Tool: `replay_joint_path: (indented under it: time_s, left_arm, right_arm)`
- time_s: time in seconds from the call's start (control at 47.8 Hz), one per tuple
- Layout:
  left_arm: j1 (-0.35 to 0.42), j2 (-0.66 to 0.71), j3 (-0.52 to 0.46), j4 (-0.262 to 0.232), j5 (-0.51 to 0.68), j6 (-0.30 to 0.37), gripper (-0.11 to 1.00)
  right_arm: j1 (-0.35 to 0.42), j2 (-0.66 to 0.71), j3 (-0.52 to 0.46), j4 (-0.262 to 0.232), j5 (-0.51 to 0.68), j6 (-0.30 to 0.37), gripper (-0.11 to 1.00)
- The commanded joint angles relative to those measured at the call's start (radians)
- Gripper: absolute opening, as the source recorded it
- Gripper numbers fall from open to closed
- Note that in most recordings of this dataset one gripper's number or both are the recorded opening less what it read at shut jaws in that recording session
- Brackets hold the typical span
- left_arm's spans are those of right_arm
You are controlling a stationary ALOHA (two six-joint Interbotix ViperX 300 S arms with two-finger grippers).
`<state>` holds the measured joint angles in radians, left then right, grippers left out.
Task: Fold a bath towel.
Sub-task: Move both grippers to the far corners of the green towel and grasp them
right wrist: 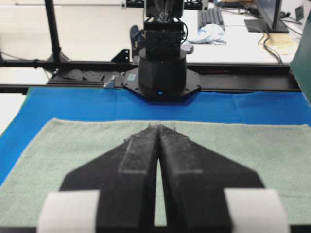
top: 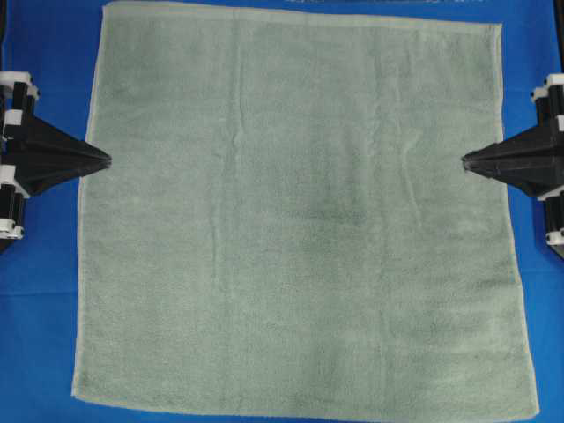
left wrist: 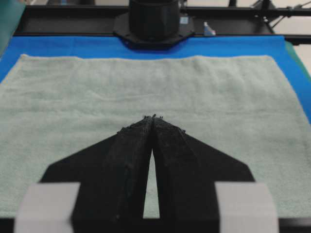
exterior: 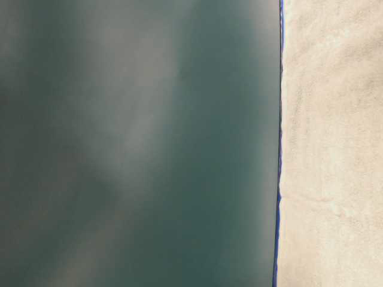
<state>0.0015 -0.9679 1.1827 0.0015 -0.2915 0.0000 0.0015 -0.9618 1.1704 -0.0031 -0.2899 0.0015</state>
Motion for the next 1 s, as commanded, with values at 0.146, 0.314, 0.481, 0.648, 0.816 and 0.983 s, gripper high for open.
replay_joint_path:
  time_s: [0.146, 0.314, 0.481, 0.648, 0.816, 0.983]
  left_arm:
    - [0.048, 0.02, -0.069, 0.005, 0.078, 0.038, 0.02]
    - [0.164, 0.06, -0.163, 0.005, 0.21, 0.049, 0.02]
    - [0.307, 0.169, -0.285, 0.011, 0.446, 0.071, 0.02]
    - [0.428, 0.293, -0.394, 0.011, 0.604, 0.143, 0.02]
    - [0.526, 0.44, -0.479, 0.011, 0.67, 0.23, 0.39]
    - [0.63, 0.588, -0.541, 0.011, 0.699, 0.324, 0.82]
  right_arm:
    - [-0.072, 0.002, -0.086, 0.0, 0.123, -0.002, 0.01]
    - [-0.235, 0.005, -0.184, -0.005, 0.374, -0.011, 0.01]
    - [-0.426, 0.055, -0.29, -0.043, 0.64, -0.012, 0.01]
    - [-0.566, 0.166, -0.383, -0.129, 0.833, -0.032, 0.02]
    - [-0.684, 0.336, -0.423, -0.233, 0.93, -0.072, 0.39]
    - [-0.755, 0.517, -0.471, -0.261, 0.943, -0.137, 0.64]
